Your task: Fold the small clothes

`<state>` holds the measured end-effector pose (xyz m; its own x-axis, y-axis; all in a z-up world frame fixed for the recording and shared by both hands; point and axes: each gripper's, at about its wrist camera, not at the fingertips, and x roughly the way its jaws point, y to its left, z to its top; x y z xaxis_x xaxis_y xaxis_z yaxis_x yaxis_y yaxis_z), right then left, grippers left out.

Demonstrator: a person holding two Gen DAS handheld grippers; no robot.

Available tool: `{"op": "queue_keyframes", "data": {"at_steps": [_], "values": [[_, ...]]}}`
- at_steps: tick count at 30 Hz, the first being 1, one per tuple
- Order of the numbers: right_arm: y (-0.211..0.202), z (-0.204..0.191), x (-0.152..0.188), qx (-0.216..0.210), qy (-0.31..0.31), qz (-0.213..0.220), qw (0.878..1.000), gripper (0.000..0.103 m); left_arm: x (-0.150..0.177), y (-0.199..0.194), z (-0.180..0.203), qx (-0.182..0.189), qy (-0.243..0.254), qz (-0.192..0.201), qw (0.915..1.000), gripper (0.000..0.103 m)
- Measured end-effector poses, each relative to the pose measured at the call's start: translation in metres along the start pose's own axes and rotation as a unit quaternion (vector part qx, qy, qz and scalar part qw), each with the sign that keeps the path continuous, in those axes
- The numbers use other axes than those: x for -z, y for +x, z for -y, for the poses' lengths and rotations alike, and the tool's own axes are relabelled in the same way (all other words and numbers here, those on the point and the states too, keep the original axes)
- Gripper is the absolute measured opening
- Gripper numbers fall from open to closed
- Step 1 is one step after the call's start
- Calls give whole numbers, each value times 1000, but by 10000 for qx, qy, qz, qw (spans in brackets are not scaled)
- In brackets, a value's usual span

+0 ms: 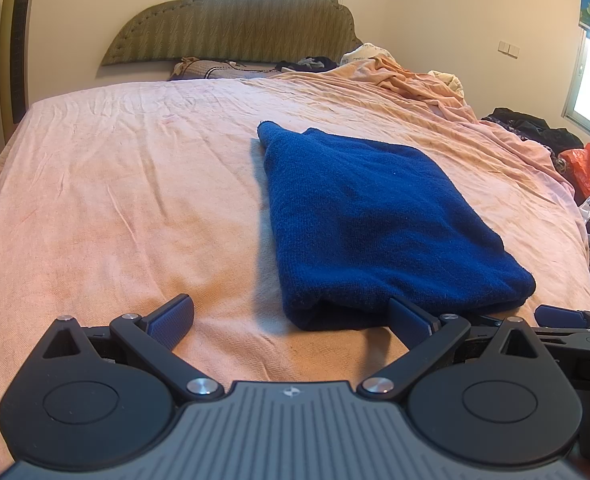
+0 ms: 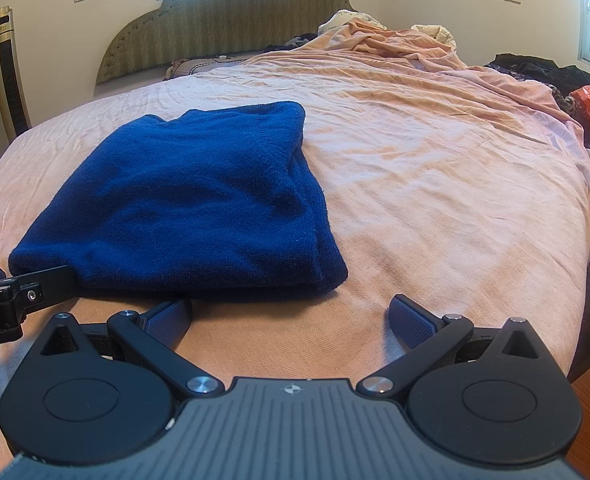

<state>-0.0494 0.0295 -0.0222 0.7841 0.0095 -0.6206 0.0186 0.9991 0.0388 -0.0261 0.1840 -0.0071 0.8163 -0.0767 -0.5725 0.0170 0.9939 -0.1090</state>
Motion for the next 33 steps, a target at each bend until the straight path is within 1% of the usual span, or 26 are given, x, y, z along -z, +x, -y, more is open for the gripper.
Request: {"op": "queue_keyframes", "data": {"at_steps": [3,5,6,7,8,9,11,13,15,17,18,22,23,26,29,33], "values": [[-3,-1,-1,-34,-153,-88,9998,103,-1,-1,-2,42,36,-43,10000,103],[-10,-1,-4,-12,-196,-163,9997,102,-3,-7,-3,88,-42,-15,10000,103],[-19,0,-4,-37,-189,-108,9998,96,-3,-14,-5,120,-133,20,9998,103],[-30,-1,-5,-135,-200,3,9997,95,-4,-23,-6,179,-244,82,9995,103],[-44,-1,-5,-264,-254,147,9992,95,-5,-33,-7,280,-316,149,9990,103],[-57,-1,-5,-325,-300,284,9986,97,-6,-43,-6,382,-313,211,9986,103],[-81,-1,-5,-390,-346,459,9976,102,-9,-63,-2,424,-150,314,9985,103],[-98,3,-4,-550,-256,586,9964,102,-10,-79,0,344,47,438,9984,103],[-106,6,-4,-691,-142,543,9960,102,-9,-90,2,323,160,506,9981,103],[-108,10,-5,-760,11,483,9959,103,-7,-97,1,334,213,530,9978,103],[-108,11,-5,-725,43,484,9962,103,-5,-98,0,331,235,524,9978,103],[-103,8,2,-477,-64,697,9964,103,-2,-94,-5,204,250,398,9987,103],[-98,9,3,-441,-106,641,9969,101,-2,-93,-8,190,222,349,9990,103],[-90,4,6,-216,-322,665,9970,98,-2,-90,-11,200,143,270,9993,103],[-90,4,5,-232,-443,698,9963,95,-5,-87,-12,213,108,193,9995,103],[-88,10,-9,-224,-283,597,9976,95,-15,-84,-17,207,50,128,9997,103]]}}
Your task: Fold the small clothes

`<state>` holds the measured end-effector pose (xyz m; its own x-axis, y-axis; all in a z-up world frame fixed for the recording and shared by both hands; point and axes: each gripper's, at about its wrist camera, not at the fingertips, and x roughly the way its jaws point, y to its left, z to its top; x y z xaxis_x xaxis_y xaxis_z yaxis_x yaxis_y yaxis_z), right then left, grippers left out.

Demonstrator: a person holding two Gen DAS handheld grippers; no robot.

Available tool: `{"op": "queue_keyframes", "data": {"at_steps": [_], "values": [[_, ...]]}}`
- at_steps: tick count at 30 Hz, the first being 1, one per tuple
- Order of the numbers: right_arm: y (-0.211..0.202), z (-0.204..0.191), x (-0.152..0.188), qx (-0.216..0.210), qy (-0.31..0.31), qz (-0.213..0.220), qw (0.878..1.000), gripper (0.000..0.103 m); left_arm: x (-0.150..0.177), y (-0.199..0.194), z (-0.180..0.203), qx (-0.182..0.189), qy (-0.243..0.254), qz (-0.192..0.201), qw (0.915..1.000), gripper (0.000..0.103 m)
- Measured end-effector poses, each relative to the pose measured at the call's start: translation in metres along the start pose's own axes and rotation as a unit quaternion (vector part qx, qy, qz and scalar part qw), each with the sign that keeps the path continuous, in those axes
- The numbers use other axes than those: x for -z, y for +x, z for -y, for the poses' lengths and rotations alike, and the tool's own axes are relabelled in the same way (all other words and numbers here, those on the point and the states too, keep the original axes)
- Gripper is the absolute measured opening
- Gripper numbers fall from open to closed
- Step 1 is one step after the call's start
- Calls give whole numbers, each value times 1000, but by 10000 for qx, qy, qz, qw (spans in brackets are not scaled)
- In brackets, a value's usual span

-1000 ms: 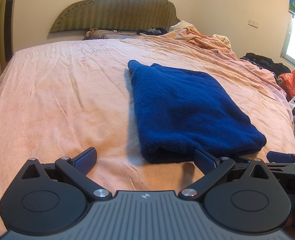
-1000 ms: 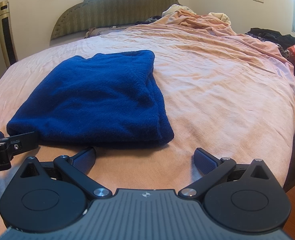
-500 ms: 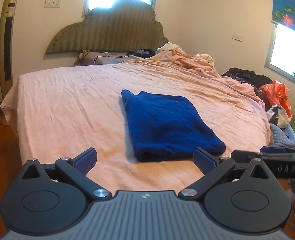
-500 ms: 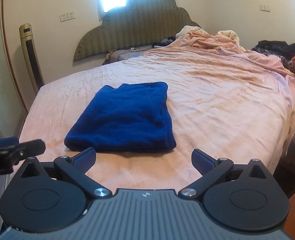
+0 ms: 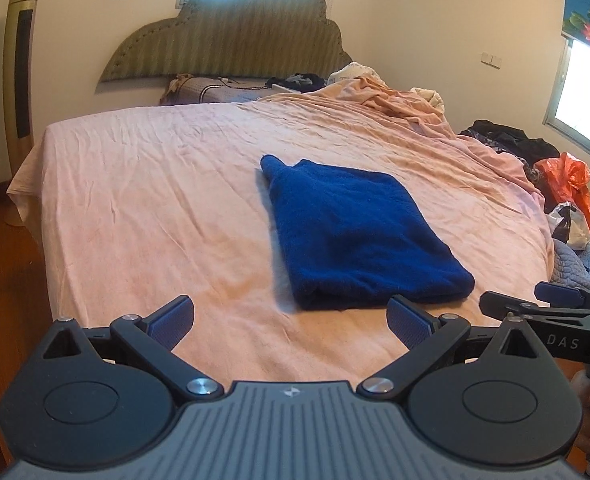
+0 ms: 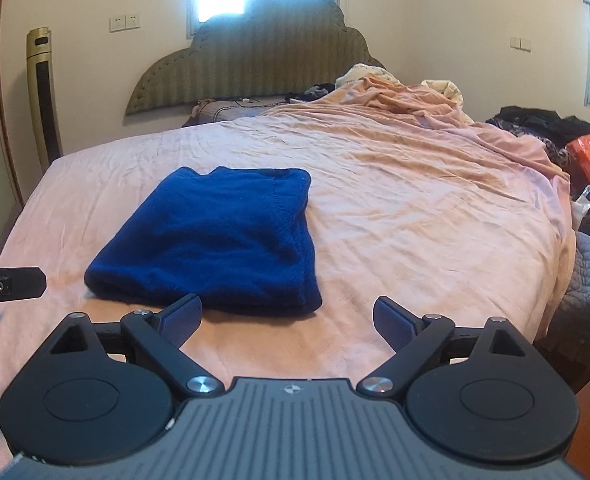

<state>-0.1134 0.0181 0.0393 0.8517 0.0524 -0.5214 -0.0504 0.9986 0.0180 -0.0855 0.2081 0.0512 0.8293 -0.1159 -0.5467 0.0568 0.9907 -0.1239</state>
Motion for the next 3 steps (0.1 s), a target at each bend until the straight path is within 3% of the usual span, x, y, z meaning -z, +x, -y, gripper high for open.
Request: {"op": "queue_keyframes", "data": {"at_steps": [3], "values": [[6,6,-11,322,98,12,9994,97,-13,5,-3,-54,-42,-29,10000,103]]}}
